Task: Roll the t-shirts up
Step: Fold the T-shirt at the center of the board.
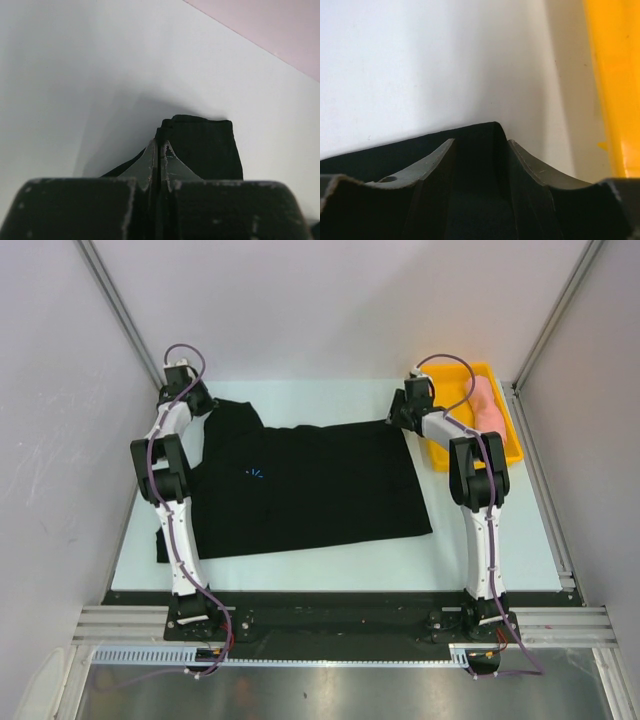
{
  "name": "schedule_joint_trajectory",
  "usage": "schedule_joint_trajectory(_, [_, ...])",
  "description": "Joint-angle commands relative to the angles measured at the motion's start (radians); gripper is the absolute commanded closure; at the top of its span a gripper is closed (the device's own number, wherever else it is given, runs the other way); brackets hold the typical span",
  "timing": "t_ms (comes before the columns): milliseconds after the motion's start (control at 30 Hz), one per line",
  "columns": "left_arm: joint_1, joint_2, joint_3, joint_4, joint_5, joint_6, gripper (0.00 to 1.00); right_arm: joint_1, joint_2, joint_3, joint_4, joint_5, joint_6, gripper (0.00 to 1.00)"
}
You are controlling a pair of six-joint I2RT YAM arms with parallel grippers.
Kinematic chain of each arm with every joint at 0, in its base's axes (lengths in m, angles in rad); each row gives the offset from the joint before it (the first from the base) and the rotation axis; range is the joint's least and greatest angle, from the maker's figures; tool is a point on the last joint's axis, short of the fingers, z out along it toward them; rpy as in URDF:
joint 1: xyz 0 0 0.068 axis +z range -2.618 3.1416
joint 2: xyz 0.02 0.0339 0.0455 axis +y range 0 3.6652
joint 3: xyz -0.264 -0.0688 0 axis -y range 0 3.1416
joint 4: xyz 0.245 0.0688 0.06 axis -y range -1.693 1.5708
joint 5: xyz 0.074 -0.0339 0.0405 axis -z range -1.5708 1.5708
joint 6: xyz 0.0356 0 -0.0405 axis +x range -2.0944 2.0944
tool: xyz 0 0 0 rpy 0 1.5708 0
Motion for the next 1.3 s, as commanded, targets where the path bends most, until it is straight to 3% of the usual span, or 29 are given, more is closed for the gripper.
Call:
schedule_joint_trajectory(0, [0.013, -0.101, 0.005, 0.060, 0.027, 0.006, 1.00, -0.009, 0.007, 0.058, 0.038, 0.008, 0.012, 0.52])
schedule_joint_trajectory(367, [0.016, -0.138, 0.003, 0.078, 0.040, -0.002, 1.00, -0.009, 0.035, 0.115, 0.037, -0.024, -0.011, 0.87])
schedule_joint_trajectory(767, [0.050, -0.242, -0.087, 0.146, 0.027, -0.026, 1.00, -0.039, -0.016, 0.017, 0.159, 0.013, -0.017, 0.92])
schedule_joint_trajectory(900, [0.053, -0.248, -0.098, 0.146, 0.028, -0.025, 1.00, -0.056, -0.023, 0.004, 0.183, -0.009, -0.009, 0.91])
schedule_joint_trajectory(967, [0.054, -0.241, -0.098, 0.146, 0.034, -0.028, 1.00, -0.055, -0.016, 0.009, 0.176, -0.024, -0.002, 0.77])
schedule_joint_trajectory(1133, [0.053, -0.233, -0.096, 0.143, 0.051, -0.033, 1.00, -0.042, -0.011, -0.011, 0.190, -0.030, 0.008, 0.52])
schedule_joint_trajectory(1267, [0.053, -0.228, -0.096, 0.143, 0.054, -0.033, 1.00, -0.036, 0.010, 0.009, 0.193, -0.069, 0.018, 0.49])
